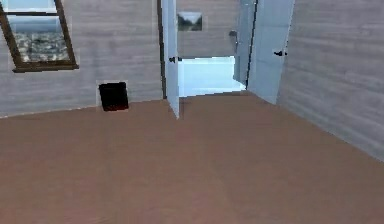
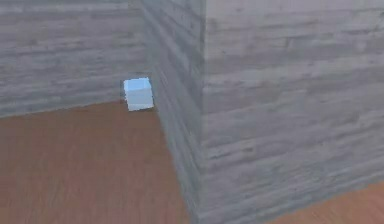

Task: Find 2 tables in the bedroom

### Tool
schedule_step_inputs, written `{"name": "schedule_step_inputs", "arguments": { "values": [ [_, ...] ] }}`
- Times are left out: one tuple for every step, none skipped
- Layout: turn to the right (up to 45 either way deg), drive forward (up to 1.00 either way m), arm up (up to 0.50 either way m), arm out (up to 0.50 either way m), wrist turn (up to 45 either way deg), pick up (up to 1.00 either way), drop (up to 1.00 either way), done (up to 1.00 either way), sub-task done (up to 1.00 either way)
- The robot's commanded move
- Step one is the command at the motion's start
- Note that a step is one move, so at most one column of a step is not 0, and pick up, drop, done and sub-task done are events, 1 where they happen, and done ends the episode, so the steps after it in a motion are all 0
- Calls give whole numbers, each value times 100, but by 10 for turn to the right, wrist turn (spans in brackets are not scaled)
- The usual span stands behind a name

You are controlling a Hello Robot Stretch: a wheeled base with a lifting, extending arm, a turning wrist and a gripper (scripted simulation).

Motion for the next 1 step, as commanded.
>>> {"name": "schedule_step_inputs", "arguments": {
  "values": [
    [90,0,0,0,0,0,0,0,0]
  ]
}}
